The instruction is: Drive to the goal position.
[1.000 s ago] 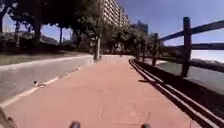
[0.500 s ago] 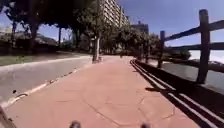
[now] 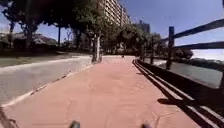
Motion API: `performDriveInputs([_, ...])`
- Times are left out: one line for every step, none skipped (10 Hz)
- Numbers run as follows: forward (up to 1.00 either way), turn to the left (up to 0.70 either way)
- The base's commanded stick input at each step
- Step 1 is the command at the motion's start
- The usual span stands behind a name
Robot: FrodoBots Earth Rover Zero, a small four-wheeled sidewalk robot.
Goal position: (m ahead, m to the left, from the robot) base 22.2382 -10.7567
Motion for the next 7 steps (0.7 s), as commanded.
performDriveInputs([1.0,0.0])
performDriveInputs([1.0,0.0])
performDriveInputs([1.0,0.0])
performDriveInputs([1.0,0.0])
performDriveInputs([1.0,0.0])
performDriveInputs([1.0,-0.08])
performDriveInputs([1.0,-0.3])
